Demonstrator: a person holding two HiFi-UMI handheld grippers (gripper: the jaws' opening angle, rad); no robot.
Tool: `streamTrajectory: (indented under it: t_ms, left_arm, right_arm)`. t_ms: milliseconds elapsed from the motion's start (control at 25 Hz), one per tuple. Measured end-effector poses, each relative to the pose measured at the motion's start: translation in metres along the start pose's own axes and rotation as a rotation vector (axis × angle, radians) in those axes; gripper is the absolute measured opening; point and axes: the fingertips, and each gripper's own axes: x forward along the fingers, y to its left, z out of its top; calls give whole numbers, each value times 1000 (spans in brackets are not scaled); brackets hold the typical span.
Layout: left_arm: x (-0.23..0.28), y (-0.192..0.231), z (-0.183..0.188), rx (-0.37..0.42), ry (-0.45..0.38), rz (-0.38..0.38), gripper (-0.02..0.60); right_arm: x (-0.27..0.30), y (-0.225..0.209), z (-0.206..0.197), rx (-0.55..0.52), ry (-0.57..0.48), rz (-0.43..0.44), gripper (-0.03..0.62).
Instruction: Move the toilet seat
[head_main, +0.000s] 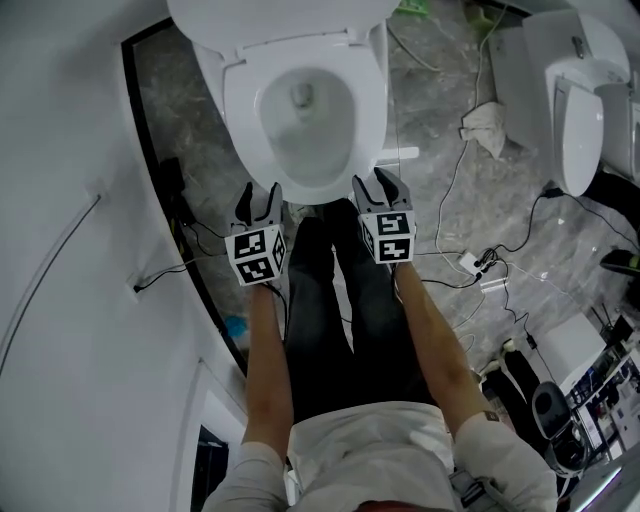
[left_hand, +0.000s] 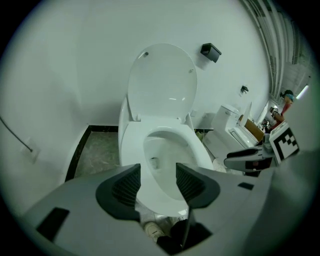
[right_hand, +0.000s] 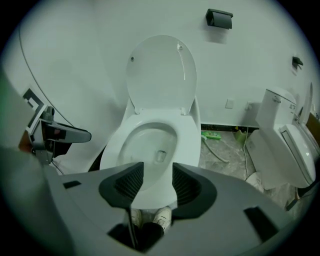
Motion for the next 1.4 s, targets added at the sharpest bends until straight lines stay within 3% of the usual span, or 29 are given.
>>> streamTrajectory:
  t_ms: [680,1400]
  left_arm:
    - [51,25,-59,-58,108,31,302]
    - [84,36,-94,-146,170,45,380]
  right_arm:
    - [44,-17,-55,55,97,-30,284]
    - [79,-24,-83,227,162,-23,366]
